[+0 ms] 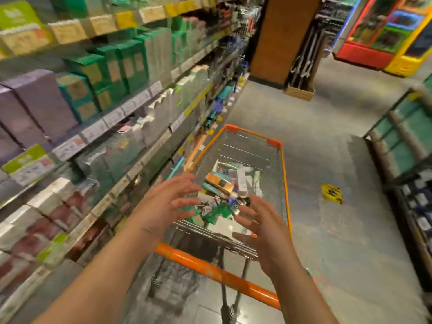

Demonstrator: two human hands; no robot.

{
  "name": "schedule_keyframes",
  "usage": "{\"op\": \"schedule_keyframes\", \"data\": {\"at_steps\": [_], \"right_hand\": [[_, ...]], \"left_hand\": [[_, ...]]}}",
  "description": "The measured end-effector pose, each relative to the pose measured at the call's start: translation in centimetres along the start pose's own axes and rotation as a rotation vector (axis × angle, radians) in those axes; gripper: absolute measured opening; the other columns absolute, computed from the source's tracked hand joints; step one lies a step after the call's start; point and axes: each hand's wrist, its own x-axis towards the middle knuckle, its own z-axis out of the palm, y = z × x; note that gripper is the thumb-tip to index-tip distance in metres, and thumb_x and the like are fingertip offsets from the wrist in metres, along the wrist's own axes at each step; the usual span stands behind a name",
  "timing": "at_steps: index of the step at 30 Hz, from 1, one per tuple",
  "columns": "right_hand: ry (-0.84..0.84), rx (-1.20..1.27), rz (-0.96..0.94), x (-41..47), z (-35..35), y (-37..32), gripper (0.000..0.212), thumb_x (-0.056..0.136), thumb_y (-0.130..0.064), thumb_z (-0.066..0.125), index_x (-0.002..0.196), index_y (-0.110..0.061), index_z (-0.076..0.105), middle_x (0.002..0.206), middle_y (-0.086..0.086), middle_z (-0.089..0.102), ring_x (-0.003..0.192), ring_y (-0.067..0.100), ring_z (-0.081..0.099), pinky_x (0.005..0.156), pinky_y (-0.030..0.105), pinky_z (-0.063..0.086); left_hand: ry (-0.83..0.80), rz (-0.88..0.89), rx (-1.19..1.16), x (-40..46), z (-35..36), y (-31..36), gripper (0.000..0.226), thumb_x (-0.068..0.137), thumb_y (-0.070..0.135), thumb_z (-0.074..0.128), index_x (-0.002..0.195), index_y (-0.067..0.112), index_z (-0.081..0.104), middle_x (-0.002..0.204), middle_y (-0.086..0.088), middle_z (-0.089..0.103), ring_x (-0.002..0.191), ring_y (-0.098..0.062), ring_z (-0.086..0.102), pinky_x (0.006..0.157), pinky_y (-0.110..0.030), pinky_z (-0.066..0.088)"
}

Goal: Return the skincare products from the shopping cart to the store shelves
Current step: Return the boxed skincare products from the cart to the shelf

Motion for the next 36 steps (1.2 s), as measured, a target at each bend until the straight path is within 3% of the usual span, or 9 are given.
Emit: {"op": "schedule_keyframes", "data": {"at_steps": [4, 6, 9, 16, 22, 25, 30, 36], "right_hand": [[0.028, 0.028, 0.031, 1.3, -4.3, -0.1, 0.021, 0.101, -0.041, 0.062, 0.116, -0.029, 0.07, 0.115, 0.007, 0.077, 0.106, 0.026, 0.075, 0.082, 0.05, 0.059], [0.038, 0.043, 0.043, 1.8, -5.8, -0.3, 0.02, 0.101, -0.041, 0.061, 0.116, -0.029, 0.067, 0.112, 0.005, 0.078, 0.106, 0.024, 0.075, 0.087, 0.052, 0.059], [0.059, 0.055, 0.057, 2.5, -7.5, -0.4, 0.023, 0.1, -0.041, 0.063, 0.12, -0.029, 0.065, 0.114, 0.004, 0.078, 0.104, 0.023, 0.076, 0.095, 0.06, 0.057], [0.105, 0.034, 0.064, 4.2, -8.7, 0.0, 0.023, 0.1, -0.042, 0.063, 0.119, -0.029, 0.066, 0.113, 0.005, 0.078, 0.105, 0.025, 0.075, 0.097, 0.064, 0.054], [0.168, -0.03, 0.068, 5.5, -8.1, 0.5, 0.022, 0.102, -0.038, 0.061, 0.121, -0.03, 0.069, 0.115, 0.007, 0.076, 0.102, 0.025, 0.073, 0.089, 0.049, 0.057], [0.192, -0.13, 0.065, 6.4, -7.6, 0.8, 0.019, 0.101, -0.036, 0.062, 0.118, -0.034, 0.07, 0.109, 0.001, 0.077, 0.106, 0.026, 0.072, 0.093, 0.048, 0.056], [0.219, -0.364, 0.082, 9.0, -6.0, 2.0, 0.02, 0.096, -0.041, 0.069, 0.115, -0.04, 0.07, 0.109, -0.002, 0.075, 0.1, 0.018, 0.072, 0.08, 0.034, 0.053], [0.142, -0.505, 0.152, 13.0, -5.6, 3.7, 0.027, 0.099, -0.031, 0.066, 0.126, -0.031, 0.064, 0.102, -0.006, 0.07, 0.083, 0.007, 0.066, 0.066, 0.023, 0.05]], "left_hand": [[-0.012, -0.023, 0.041, 1.0, 3.8, -1.6, 0.044, 0.075, 0.03, 0.08, 0.115, 0.014, 0.07, 0.116, -0.015, 0.075, 0.095, -0.031, 0.07, 0.077, -0.041, 0.056], [-0.001, -0.028, 0.055, 1.4, 5.0, -2.2, 0.053, 0.073, 0.038, 0.071, 0.119, 0.013, 0.069, 0.114, -0.012, 0.076, 0.094, -0.029, 0.071, 0.083, -0.043, 0.054], [0.004, -0.032, 0.108, 2.0, 5.9, -2.9, 0.057, 0.074, 0.042, 0.071, 0.123, 0.014, 0.069, 0.114, -0.008, 0.077, 0.097, -0.029, 0.073, 0.086, -0.045, 0.055], [0.03, -0.071, 0.17, 4.1, 5.8, -3.6, 0.037, 0.093, 0.037, 0.07, 0.125, 0.018, 0.069, 0.113, -0.005, 0.077, 0.103, -0.029, 0.074, 0.095, -0.049, 0.057], [0.017, -0.136, 0.179, 8.2, 5.9, -4.0, 0.03, 0.098, 0.034, 0.064, 0.123, 0.018, 0.069, 0.111, -0.004, 0.078, 0.101, -0.027, 0.075, 0.091, -0.046, 0.058], [0.004, -0.176, 0.187, 10.5, 5.9, -4.2, 0.027, 0.097, 0.035, 0.065, 0.119, 0.02, 0.07, 0.11, -0.002, 0.078, 0.1, -0.025, 0.074, 0.092, -0.045, 0.059], [-0.023, -0.235, 0.251, 13.7, 5.4, -4.4, 0.019, 0.101, 0.033, 0.061, 0.116, 0.024, 0.07, 0.109, 0.0, 0.078, 0.106, -0.027, 0.073, 0.095, -0.046, 0.058], [-0.01, -0.296, 0.281, 15.9, 5.5, -4.4, 0.025, 0.1, 0.032, 0.061, 0.121, 0.019, 0.067, 0.112, -0.002, 0.076, 0.106, -0.026, 0.072, 0.091, -0.041, 0.058]]}}
